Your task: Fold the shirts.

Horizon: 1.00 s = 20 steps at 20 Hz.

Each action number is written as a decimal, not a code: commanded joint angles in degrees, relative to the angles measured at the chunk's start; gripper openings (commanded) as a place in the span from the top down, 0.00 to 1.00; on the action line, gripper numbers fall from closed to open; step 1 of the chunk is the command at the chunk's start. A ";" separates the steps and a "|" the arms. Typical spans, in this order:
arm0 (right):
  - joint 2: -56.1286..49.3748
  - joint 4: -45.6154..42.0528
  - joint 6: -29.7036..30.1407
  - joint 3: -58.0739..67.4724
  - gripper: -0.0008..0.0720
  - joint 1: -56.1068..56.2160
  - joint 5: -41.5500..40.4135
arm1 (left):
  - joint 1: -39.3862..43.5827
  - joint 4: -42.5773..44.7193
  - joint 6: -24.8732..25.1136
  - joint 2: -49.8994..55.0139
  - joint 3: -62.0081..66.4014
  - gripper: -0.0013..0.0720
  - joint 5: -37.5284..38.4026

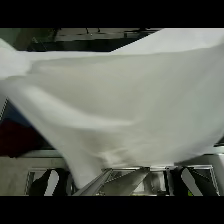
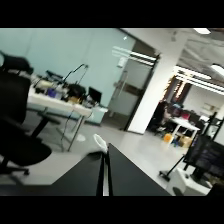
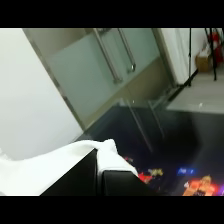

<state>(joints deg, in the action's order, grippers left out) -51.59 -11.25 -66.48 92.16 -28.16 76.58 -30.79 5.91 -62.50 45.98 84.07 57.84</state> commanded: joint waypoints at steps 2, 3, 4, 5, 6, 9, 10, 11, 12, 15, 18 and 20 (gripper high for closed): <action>-10.54 -17.59 4.76 -17.40 0.97 20.24 -14.27 | 28.98 31.69 7.56 10.88 -10.49 0.96 -23.98; -14.45 -20.37 4.83 -19.80 0.97 22.60 -19.23 | 32.24 35.47 7.21 15.89 -10.99 0.96 -29.07; -19.21 -22.05 4.83 -21.14 0.97 23.87 -24.22 | 33.75 36.50 6.29 21.81 -10.82 0.96 -33.14; -23.91 -21.99 4.81 -21.20 0.97 23.93 -27.43 | 33.62 36.28 5.29 27.52 -9.66 0.96 -34.29; -28.39 -20.83 4.85 -21.20 0.97 23.23 -30.58 | 32.13 35.98 3.48 33.81 -7.21 0.96 -32.81; -38.10 -13.40 10.49 -20.68 0.97 21.31 -35.85 | 27.52 34.27 3.02 49.16 3.19 0.96 -23.23; -40.50 -10.03 13.81 -20.24 0.97 20.81 -35.87 | 26.58 33.35 3.72 53.09 6.47 0.96 -20.63; -42.23 -7.17 16.35 -19.98 0.97 20.48 -36.30 | 25.92 32.37 4.50 55.98 8.76 0.96 -18.84; -43.67 -3.78 19.15 -19.69 0.97 20.33 -36.83 | 25.38 31.30 4.59 58.58 11.15 0.96 -17.40; -45.57 2.95 24.74 -19.15 0.84 19.91 -37.35 | 23.78 28.61 4.57 63.98 17.88 0.96 -9.70; -44.81 2.73 24.70 -19.15 0.52 18.21 -33.33 | 20.94 28.52 2.34 65.46 23.23 0.46 2.54; -43.21 1.88 24.65 -19.15 0.54 14.19 -24.96 | 17.94 28.59 -1.81 64.65 26.16 0.31 11.50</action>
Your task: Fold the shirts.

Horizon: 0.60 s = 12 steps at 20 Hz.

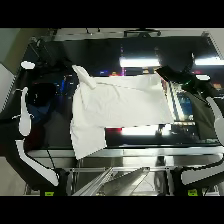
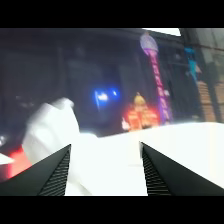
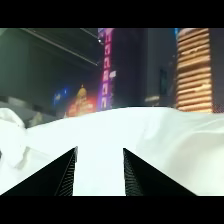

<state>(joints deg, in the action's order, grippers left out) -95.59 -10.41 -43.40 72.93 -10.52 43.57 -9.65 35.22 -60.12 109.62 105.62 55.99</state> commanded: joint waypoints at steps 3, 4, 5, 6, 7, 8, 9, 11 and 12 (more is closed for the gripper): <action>3.82 -9.51 -4.11 0.07 0.54 -11.76 21.53 | -7.80 -0.83 -7.54 -1.86 3.13 0.43 26.84; 4.48 -17.99 -7.85 0.04 0.54 -13.97 24.98 | -8.92 -0.76 -7.54 -3.87 -0.68 0.45 30.58; 4.66 -26.75 -11.45 -0.07 0.50 -15.47 27.98 | -9.79 -0.74 -7.50 -6.34 -5.73 0.45 32.83; 4.61 -33.68 -13.79 -0.61 0.45 -16.26 29.42 | -10.56 -0.66 -7.41 -9.29 -12.07 0.45 33.64; 4.59 -38.86 -15.28 -1.77 0.45 -16.65 29.66 | -11.50 -0.13 -7.02 -12.50 -18.62 0.45 33.55; 4.39 -41.44 -15.32 -3.04 0.45 -16.65 29.59 | -12.52 0.20 -6.32 -15.50 -24.55 0.45 33.40; 4.04 -42.56 -15.08 -4.44 0.45 -16.61 29.40 | -13.66 1.33 -6.19 -18.58 -30.36 0.45 33.18; 2.67 -42.60 -14.36 -5.92 0.45 -16.59 29.35 | -16.06 4.85 -5.57 -23.85 -39.45 0.45 32.09; 1.77 -42.80 -14.01 -5.95 0.45 -16.63 29.44 | -17.49 7.56 -5.53 -26.27 -43.34 0.45 31.63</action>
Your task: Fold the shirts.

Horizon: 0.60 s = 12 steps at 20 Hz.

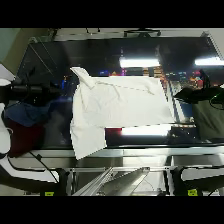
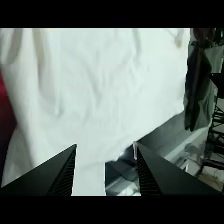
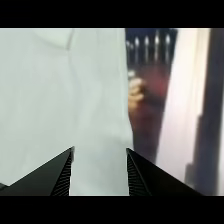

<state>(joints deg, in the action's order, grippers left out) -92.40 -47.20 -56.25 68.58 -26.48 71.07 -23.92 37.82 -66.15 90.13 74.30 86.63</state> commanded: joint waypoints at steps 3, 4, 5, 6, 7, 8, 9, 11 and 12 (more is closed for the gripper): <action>-4.42 -6.60 -0.79 -1.60 0.45 -0.57 3.13 | -7.82 10.19 0.50 -12.09 -21.22 0.45 0.63; -5.44 -6.62 -0.74 -1.62 0.45 -0.22 4.15 | -9.14 10.29 0.61 -13.35 -23.65 0.45 0.59; -6.32 -6.60 -0.37 -1.62 0.45 0.22 5.20 | -10.40 10.25 1.07 -14.47 -25.94 0.45 0.02; -7.02 -6.58 0.11 -1.62 0.45 0.96 6.12 | -11.23 10.25 1.22 -15.34 -27.65 0.45 -1.46; -7.50 -6.60 0.48 -1.66 0.45 1.86 6.64 | -12.07 10.45 2.03 -16.15 -29.33 0.45 -3.45; -7.72 -6.58 0.90 -2.01 0.45 2.80 7.23 | -12.52 10.91 2.51 -16.59 -30.60 0.45 -4.85; -7.74 -6.58 1.60 -2.40 0.45 3.91 7.85 | -12.90 11.10 2.80 -16.59 -31.61 0.45 -5.84; -7.74 -6.60 2.29 -2.64 0.45 5.95 8.92 | -12.61 12.22 3.43 -16.50 -33.62 0.45 -7.96; -7.74 -6.58 2.32 -2.62 0.45 6.62 9.38 | -12.24 11.98 4.24 -16.44 -34.93 0.45 -9.92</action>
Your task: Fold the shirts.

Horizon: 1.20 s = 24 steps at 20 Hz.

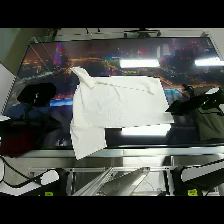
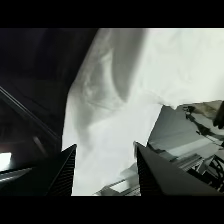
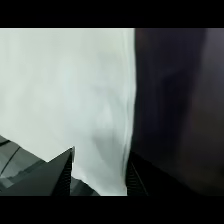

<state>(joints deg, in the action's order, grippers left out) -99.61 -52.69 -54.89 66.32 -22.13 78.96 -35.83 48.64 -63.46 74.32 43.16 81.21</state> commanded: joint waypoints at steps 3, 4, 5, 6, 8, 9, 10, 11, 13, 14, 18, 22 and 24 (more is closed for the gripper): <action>-0.52 -1.07 1.33 -0.39 0.45 3.85 2.14 | 2.16 1.18 3.23 0.79 -6.34 0.45 -9.29; -0.52 -1.09 1.36 -0.39 0.45 4.17 2.40 | 3.32 0.83 3.72 2.12 -6.38 0.45 -10.23; -0.52 -1.07 1.31 -0.39 0.45 4.44 2.58 | 4.57 -0.39 4.83 3.72 -6.29 0.45 -11.34; -0.52 -0.90 1.33 -0.39 0.45 4.59 2.75 | 5.73 -2.82 7.06 5.46 -5.99 0.45 -12.50; -0.52 -0.26 1.33 -0.39 0.45 4.90 3.15 | 8.09 -8.22 11.06 9.33 -3.89 0.45 -13.25; -0.52 0.02 1.31 -0.39 0.45 4.96 3.67 | 9.40 -9.90 12.31 11.41 -2.47 0.45 -12.59; -0.52 0.00 1.31 -0.39 0.45 4.98 4.15 | 10.71 -9.75 12.44 13.38 -1.07 0.45 -11.76; -0.52 -0.02 1.31 -0.39 0.45 4.98 4.72 | 11.98 -9.70 12.50 15.30 0.15 0.45 -10.75; -0.52 -0.07 1.31 -0.39 0.45 4.96 5.29 | 14.40 -9.70 12.92 18.51 2.19 0.45 -8.74; -0.52 -0.04 1.31 -0.39 0.46 4.96 5.38 | 15.50 -9.73 13.05 20.11 3.15 0.45 -7.41; -0.52 -0.02 1.25 -0.39 0.49 4.96 6.27 | 17.11 -9.86 12.96 23.06 5.38 0.57 -4.22; -0.50 0.20 0.85 -0.39 0.78 4.98 6.69 | 17.11 -9.81 12.52 22.97 5.40 0.97 -5.22; -0.39 0.85 0.85 -0.37 0.85 4.98 6.69 | 17.09 -9.92 11.91 22.80 5.49 0.97 -5.44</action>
<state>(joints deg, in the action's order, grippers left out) -100.16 -53.08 -53.98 65.89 -17.19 84.90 -18.92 38.89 -50.94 96.90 48.36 76.09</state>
